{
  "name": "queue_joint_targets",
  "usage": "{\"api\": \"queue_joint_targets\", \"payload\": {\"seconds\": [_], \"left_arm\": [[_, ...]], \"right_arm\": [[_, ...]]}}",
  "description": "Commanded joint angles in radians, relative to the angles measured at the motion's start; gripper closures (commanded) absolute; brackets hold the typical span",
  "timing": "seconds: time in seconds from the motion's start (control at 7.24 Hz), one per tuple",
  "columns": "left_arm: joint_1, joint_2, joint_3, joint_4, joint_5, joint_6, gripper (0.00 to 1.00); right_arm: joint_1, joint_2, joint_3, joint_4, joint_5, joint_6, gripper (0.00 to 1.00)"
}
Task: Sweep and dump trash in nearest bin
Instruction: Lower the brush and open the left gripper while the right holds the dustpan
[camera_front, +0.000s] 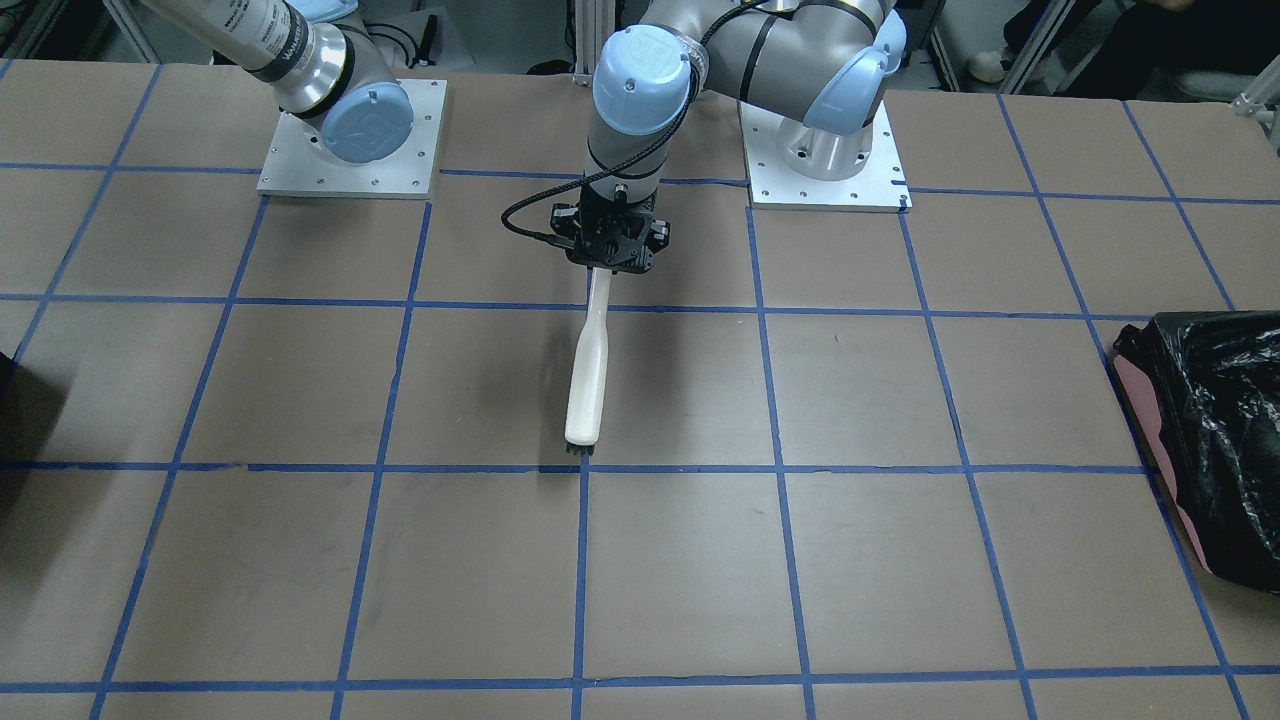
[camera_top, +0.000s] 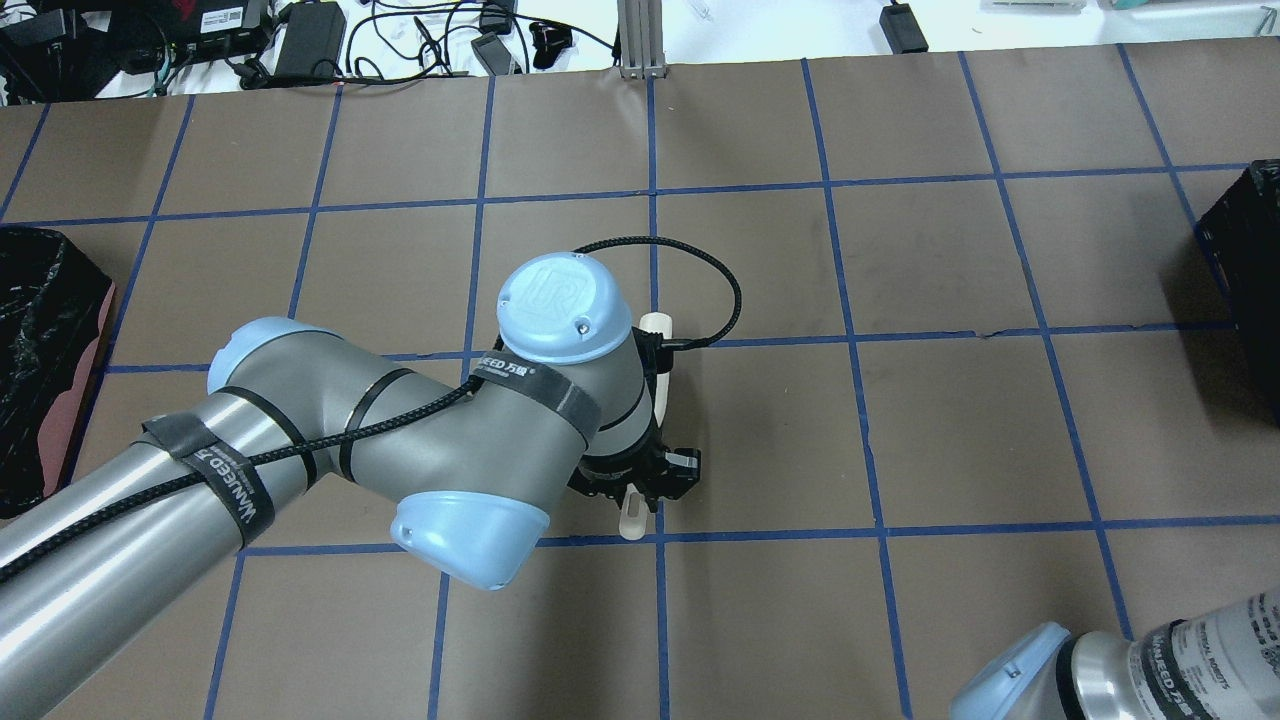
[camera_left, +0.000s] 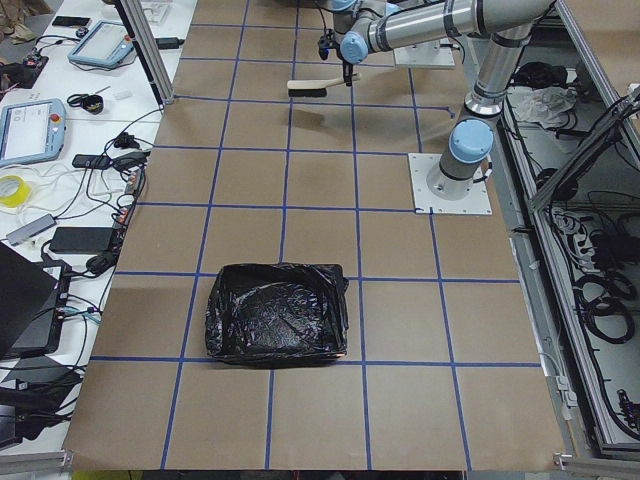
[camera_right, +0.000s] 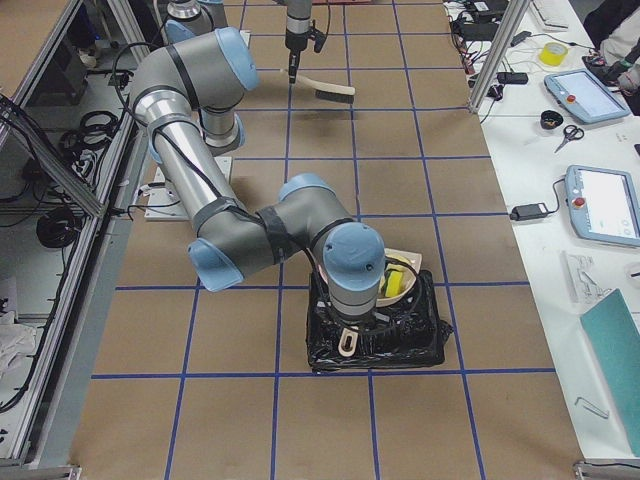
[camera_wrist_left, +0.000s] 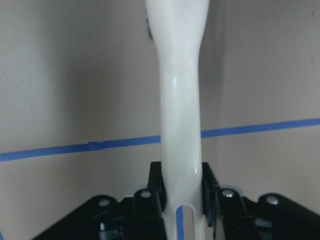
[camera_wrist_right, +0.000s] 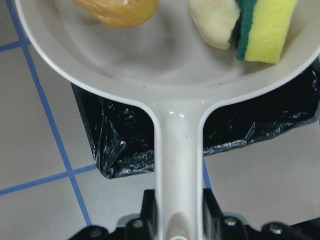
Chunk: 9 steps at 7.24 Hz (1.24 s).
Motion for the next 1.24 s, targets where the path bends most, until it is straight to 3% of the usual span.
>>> {"api": "queue_joint_targets", "payload": {"seconds": [0.0, 0.28, 0.55, 0.69, 0.97, 1.11], "left_arm": [[-0.008, -0.016, -0.035, 0.043, 0.007, 0.004, 0.86], [-0.008, -0.013, -0.062, 0.059, 0.007, 0.003, 0.85], [-0.018, -0.021, -0.065, 0.065, -0.003, -0.011, 0.8], [-0.041, -0.016, -0.063, 0.065, 0.005, -0.011, 0.78], [-0.044, -0.016, -0.063, 0.063, 0.007, -0.003, 0.33], [-0.044, -0.013, -0.063, 0.063, 0.008, 0.007, 0.19]], "right_arm": [[-0.019, 0.034, -0.071, -0.03, -0.052, -0.026, 1.0], [-0.019, 0.045, -0.068, -0.066, -0.067, -0.02, 1.0], [-0.005, 0.04, -0.054, -0.142, -0.176, -0.011, 1.0], [-0.005, 0.037, -0.037, -0.179, -0.184, -0.008, 1.0], [0.045, 0.034, -0.028, -0.178, -0.306, 0.0, 1.0], [0.059, 0.022, -0.02, -0.178, -0.311, -0.001, 1.0]]}}
